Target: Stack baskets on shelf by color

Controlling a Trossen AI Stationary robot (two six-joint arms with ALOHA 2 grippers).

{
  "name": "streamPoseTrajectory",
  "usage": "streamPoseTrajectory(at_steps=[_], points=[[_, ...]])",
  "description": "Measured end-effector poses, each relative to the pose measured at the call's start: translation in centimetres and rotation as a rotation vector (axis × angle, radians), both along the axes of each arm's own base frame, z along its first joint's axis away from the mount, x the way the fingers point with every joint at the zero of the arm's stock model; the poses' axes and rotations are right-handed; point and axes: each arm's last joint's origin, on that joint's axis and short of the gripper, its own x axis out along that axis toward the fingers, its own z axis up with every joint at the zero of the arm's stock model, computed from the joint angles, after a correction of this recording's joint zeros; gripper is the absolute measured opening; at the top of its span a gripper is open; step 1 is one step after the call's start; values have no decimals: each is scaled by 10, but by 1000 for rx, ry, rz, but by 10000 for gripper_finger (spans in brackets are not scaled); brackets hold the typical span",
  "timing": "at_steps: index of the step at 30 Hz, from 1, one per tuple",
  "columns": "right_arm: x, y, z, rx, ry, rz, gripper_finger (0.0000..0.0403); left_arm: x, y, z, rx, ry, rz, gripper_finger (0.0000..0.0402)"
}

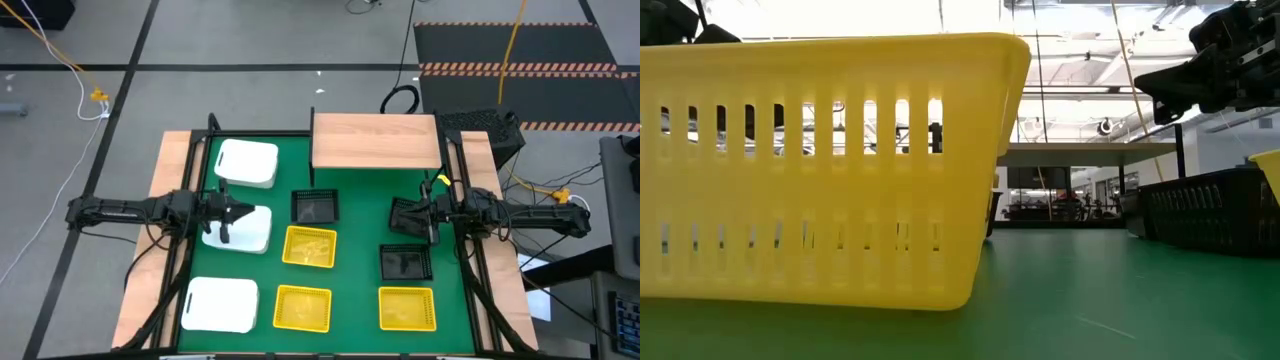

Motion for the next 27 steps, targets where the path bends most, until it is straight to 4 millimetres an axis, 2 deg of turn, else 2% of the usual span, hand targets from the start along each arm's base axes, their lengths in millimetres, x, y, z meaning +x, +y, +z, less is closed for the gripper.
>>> streamPoseTrajectory(at_steps=[22, 27], points=[[0, 0, 0, 2, -3, 0, 0, 0, 0, 0, 0, 0, 0, 37], [0, 0, 3, 90, -29, -3, 0, 0, 0, 0, 5, 1, -1, 37]])
